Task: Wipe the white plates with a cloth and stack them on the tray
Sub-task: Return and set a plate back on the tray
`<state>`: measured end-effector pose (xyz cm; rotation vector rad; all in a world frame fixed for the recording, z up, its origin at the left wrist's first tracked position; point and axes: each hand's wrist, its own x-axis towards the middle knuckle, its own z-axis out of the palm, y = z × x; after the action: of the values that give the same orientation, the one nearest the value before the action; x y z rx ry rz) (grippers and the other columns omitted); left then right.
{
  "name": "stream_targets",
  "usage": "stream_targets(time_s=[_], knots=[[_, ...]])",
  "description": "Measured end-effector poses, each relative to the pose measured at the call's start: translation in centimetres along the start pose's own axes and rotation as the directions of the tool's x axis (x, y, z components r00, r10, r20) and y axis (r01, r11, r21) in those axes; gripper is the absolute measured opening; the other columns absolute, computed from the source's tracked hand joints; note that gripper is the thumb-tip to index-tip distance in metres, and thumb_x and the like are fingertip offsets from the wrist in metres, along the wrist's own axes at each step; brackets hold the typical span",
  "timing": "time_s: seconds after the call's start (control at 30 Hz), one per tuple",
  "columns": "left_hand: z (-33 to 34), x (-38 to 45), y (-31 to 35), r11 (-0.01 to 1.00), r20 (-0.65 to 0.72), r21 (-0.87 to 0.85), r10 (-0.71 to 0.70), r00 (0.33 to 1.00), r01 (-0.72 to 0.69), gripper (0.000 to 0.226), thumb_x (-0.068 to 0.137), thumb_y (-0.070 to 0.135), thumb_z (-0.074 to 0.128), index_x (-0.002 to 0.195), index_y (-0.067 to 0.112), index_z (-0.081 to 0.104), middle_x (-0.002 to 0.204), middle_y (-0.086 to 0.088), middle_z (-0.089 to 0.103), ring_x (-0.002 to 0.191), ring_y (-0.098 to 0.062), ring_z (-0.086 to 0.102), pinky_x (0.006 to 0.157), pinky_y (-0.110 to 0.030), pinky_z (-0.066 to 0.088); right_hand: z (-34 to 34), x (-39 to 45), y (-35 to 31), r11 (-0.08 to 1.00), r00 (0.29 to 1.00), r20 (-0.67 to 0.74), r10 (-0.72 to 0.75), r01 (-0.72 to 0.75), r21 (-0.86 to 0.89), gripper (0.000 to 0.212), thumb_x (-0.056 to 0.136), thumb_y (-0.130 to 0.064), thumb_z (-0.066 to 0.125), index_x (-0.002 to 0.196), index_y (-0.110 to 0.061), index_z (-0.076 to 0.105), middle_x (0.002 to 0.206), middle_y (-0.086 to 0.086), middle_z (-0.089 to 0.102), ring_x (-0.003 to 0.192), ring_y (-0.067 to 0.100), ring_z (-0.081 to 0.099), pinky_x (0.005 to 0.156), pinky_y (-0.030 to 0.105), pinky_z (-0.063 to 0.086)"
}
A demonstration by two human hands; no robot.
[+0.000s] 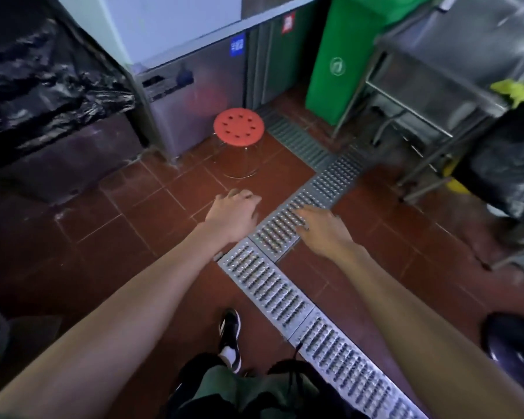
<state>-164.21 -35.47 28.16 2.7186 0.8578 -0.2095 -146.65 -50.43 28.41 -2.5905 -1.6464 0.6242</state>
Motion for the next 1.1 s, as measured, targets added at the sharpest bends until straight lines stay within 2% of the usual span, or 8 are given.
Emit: stream_targets(time_s=[0.17,0.33,0.5,0.6,0.8,0.97,1.1], knots=[[-0.3,6.9,2.5,0.985,0.054,0.024,0.170,0.984,-0.172,0.045,0.102,0.031,0.048,0.146,0.023,0.048,0.149,-0.002,0.048,0.137,-0.029,0.043,0.107,-0.057,0.039,-1.0,1.0,3.5,0.984,0.987,-0.016,0.162,-0.160,0.076,0.042,0.098,-0.030,0.052,0.140,-0.027,0.052,0.144,0.001,0.053,0.129,0.030,0.052,0.103,0.049,0.043],[-0.1,13.2,6.6,0.942,0.104,0.088,0.315,0.943,-0.325,0.046,0.100,0.031,0.052,0.144,0.019,0.049,0.149,-0.004,0.050,0.135,-0.028,0.048,0.107,-0.057,0.042,-2.3,2.0,7.9,0.944,0.958,-0.030,0.285,-0.275,0.185,0.046,0.099,-0.030,0.055,0.144,-0.028,0.050,0.151,-0.001,0.048,0.134,0.028,0.051,0.110,0.051,0.042],[0.6,20.6,11.6,0.888,0.147,0.095,0.435,0.888,-0.450,0.047,0.100,0.032,0.049,0.145,0.020,0.048,0.148,-0.004,0.051,0.135,-0.026,0.049,0.107,-0.058,0.041,-3.6,3.5,14.4,0.904,0.927,-0.011,0.376,-0.364,0.226,0.043,0.097,-0.032,0.055,0.140,-0.029,0.054,0.146,-0.001,0.053,0.129,0.030,0.053,0.105,0.050,0.045],[0.6,25.7,15.5,0.850,0.173,0.123,0.490,0.854,-0.512,0.044,0.101,0.032,0.048,0.143,0.019,0.050,0.145,-0.002,0.054,0.132,-0.024,0.052,0.108,-0.057,0.043,-4.8,4.8,19.4,0.859,0.896,-0.011,0.443,-0.421,0.290,0.044,0.097,-0.032,0.055,0.141,-0.030,0.053,0.147,-0.003,0.052,0.131,0.028,0.051,0.107,0.050,0.043],[-0.1,36.2,22.8,0.822,0.182,0.149,0.524,0.832,-0.550,0.045,0.101,0.034,0.048,0.145,0.021,0.049,0.147,0.000,0.052,0.135,-0.022,0.049,0.110,-0.057,0.042,-8.4,8.4,30.2,0.813,0.867,-0.045,0.497,-0.447,0.372,0.046,0.098,-0.034,0.053,0.143,-0.025,0.051,0.151,0.000,0.049,0.136,0.030,0.047,0.109,0.054,0.041],[-1.4,43.7,27.1,0.817,0.155,0.154,0.535,0.830,-0.556,0.040,0.101,0.032,0.050,0.139,0.020,0.053,0.139,-0.001,0.058,0.128,-0.022,0.055,0.104,-0.050,0.049,-12.5,12.1,37.5,0.813,0.859,-0.065,0.508,-0.452,0.367,0.045,0.099,-0.035,0.053,0.143,-0.026,0.050,0.150,0.000,0.050,0.134,0.031,0.048,0.109,0.052,0.041],[-2.3,50.7,30.3,0.811,0.152,0.138,0.550,0.821,-0.569,0.045,0.101,0.033,0.050,0.143,0.018,0.051,0.143,-0.002,0.056,0.129,-0.024,0.054,0.103,-0.050,0.050,-15.1,16.2,43.1,0.804,0.853,-0.047,0.520,-0.471,0.362,0.045,0.100,-0.034,0.052,0.144,-0.027,0.049,0.151,-0.002,0.049,0.136,0.029,0.046,0.109,0.052,0.039]])
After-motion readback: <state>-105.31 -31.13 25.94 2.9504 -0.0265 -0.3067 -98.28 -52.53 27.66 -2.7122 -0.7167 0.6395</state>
